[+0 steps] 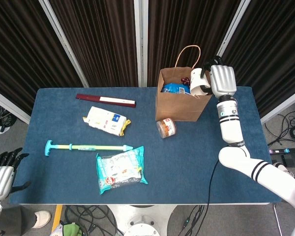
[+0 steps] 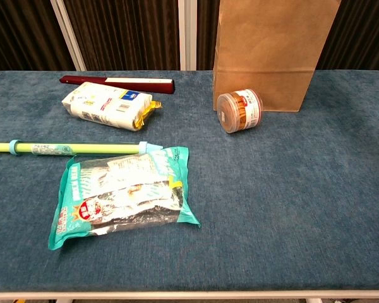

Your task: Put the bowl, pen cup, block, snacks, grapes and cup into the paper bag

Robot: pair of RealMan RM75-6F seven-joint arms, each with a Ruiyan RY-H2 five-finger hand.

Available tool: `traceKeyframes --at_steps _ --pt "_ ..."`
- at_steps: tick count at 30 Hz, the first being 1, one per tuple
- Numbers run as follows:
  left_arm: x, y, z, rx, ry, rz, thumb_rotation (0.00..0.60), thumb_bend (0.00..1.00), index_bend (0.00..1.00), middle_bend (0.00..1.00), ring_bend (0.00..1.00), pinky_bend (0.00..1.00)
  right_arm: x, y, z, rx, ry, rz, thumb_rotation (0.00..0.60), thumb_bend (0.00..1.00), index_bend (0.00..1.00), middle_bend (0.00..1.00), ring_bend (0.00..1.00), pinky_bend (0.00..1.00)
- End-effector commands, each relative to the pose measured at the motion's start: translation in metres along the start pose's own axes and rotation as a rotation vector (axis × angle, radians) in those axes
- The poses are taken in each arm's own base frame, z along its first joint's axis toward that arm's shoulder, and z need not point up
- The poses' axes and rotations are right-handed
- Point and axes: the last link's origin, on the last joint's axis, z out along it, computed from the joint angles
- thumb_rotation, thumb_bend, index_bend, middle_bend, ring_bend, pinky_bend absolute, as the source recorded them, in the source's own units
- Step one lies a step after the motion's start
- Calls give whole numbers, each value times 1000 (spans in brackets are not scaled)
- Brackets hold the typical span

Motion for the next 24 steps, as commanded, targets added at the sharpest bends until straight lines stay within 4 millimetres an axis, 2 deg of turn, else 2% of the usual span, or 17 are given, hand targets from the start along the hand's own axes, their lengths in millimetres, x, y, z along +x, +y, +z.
traceKeyframes --at_steps 1,5,9,12,15,18,20,24 --pt "0 0 0 0 -1 1 600 3 267 198 152 112 4 2 -2 -3 12 2 600 59 0 161 37 242" --pt "0 1 2 -4 2 1 600 3 267 198 152 112 10 10 -4 -18 7 -18 600 1 0 140 24 235" --pt "2 4 3 -16 12 2 600 4 267 198 152 112 17 14 -10 -17 13 -8 600 0 0 123 9 221" --pt "3 4 3 -19 16 4 600 3 267 198 152 112 24 21 -23 0 25 6 600 0 0 126 9 221" --pt "4 5 4 -23 22 5 600 3 267 198 152 112 33 32 -44 22 43 12 600 0 0 152 20 221" --pt "5 6 5 -26 30 5 600 4 267 198 152 112 44 48 -77 43 67 39 600 50 6 185 82 260" --pt "6 6 5 -26 32 4 600 3 267 198 152 112 48 63 -105 56 72 44 600 120 52 213 110 275" --pt "6 7 8 -30 35 4 600 3 267 198 152 112 47 90 -157 66 42 49 600 169 125 246 131 281"
